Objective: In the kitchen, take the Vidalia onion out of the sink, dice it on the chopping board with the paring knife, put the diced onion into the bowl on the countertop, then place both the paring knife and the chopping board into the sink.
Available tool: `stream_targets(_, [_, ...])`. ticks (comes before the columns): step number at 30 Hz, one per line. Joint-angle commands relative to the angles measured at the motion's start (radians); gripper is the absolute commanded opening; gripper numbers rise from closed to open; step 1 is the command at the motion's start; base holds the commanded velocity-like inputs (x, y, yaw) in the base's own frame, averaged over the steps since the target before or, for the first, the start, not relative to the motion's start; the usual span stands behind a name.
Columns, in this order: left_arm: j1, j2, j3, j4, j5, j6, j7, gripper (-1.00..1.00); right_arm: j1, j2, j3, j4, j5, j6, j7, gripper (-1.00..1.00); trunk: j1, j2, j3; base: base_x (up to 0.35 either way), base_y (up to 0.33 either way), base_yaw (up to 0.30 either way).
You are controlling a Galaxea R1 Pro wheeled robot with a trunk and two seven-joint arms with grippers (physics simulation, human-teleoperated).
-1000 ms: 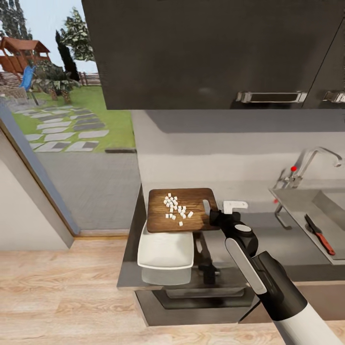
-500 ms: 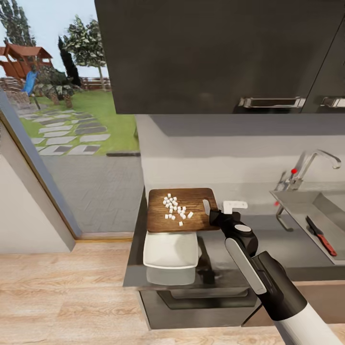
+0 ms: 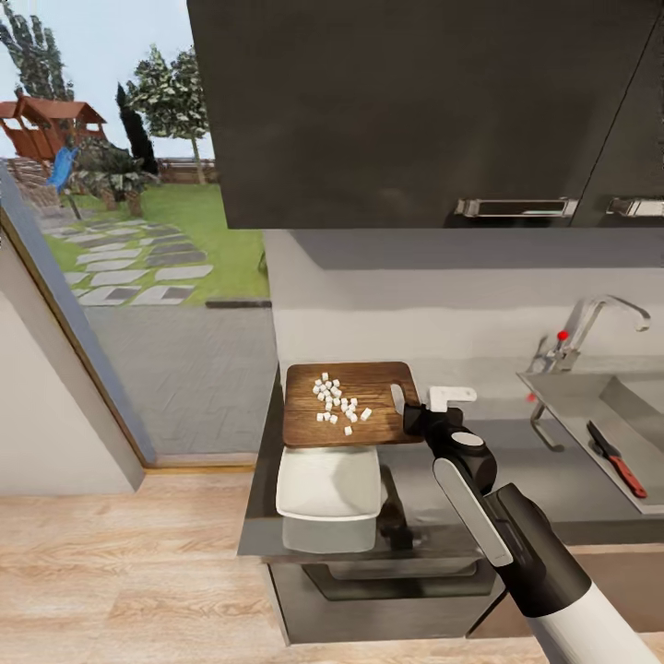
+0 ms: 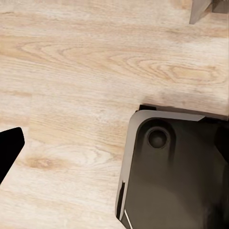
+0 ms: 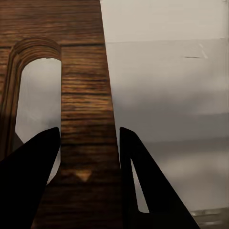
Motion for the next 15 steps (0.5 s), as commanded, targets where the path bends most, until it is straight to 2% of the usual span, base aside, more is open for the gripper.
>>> stream_targets(1, [0.000,0.001,-0.004,-0.002,0.005,-0.002,0.005,1.00,-0.001,-0.001,0.003,-0.001,-0.009,0.002,-0.010,-1.00,0.001,-0.002,0.000,0.000,0.000,0.000])
stream_targets(15, [0.000,0.001,-0.005,0.000,0.005,-0.002,0.005,1.00,-0.001,-0.005,0.003,-0.001,-0.005,-0.006,-0.008,-1.00,0.001,-0.002,0.008,0.000,0.000,0.000])
